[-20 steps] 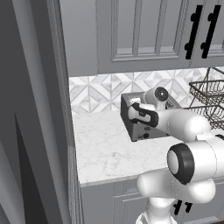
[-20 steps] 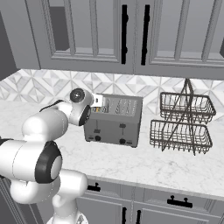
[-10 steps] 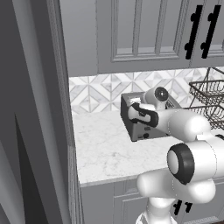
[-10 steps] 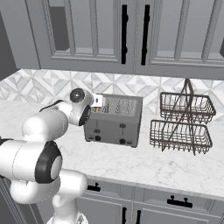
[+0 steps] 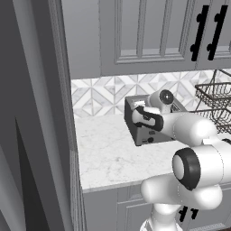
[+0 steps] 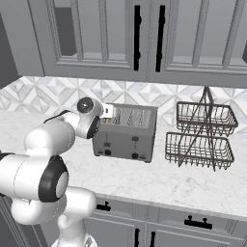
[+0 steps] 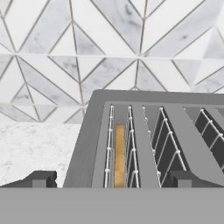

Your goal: Start the toaster. Once the lever pops up, take the bread to the plate on the dining counter.

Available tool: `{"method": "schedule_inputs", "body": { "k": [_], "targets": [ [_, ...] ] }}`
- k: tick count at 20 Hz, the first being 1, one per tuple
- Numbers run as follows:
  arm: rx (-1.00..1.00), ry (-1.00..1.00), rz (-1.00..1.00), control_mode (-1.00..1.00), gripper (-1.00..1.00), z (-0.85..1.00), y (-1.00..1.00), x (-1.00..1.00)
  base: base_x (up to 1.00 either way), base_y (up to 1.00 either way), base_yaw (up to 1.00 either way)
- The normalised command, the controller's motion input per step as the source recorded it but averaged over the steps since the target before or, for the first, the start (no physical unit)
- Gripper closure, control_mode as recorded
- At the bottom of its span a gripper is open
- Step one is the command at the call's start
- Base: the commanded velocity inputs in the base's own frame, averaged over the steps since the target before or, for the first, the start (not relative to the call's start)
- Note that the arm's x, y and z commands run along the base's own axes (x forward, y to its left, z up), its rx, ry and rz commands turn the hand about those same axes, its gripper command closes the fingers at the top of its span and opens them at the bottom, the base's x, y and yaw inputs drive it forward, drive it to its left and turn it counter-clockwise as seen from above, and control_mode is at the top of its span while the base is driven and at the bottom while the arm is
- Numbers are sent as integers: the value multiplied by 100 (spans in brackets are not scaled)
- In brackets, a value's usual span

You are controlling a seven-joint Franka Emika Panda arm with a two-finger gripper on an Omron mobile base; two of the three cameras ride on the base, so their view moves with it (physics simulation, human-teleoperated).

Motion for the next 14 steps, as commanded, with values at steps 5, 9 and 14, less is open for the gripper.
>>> {"method": "schedule_inputs", "body": {
  "k": [5, 9, 14],
  "targets": [
    [0, 0, 0, -100, -100, 0, 0, 0, 0, 0, 0],
    [0, 0, 0, -100, -100, 0, 0, 0, 0, 0, 0],
    [0, 0, 0, -100, -100, 0, 0, 0, 0, 0, 0]
  ]
}}
